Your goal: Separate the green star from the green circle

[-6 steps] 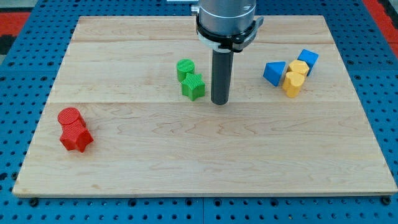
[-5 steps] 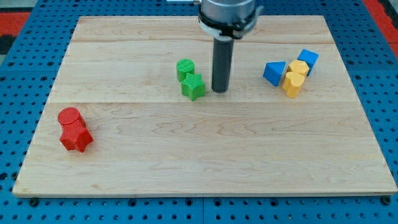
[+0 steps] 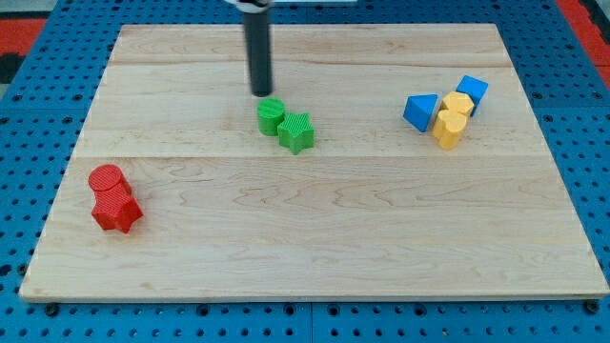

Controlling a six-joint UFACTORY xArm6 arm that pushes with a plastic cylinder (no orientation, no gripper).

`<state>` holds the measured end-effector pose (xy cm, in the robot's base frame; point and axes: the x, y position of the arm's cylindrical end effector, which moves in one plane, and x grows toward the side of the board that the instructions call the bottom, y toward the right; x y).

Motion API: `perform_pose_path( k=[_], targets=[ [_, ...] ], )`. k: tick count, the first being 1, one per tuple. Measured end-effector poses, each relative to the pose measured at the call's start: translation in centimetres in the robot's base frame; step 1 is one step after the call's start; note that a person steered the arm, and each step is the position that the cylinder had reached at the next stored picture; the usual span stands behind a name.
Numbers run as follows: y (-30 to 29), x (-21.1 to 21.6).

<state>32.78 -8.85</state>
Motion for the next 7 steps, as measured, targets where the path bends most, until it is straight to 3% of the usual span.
perform_pose_path(
  k=[2,5,7],
  targets=[
    [6.0,2.7],
    [2.3,4.8],
    [16.1,6.1]
  ],
)
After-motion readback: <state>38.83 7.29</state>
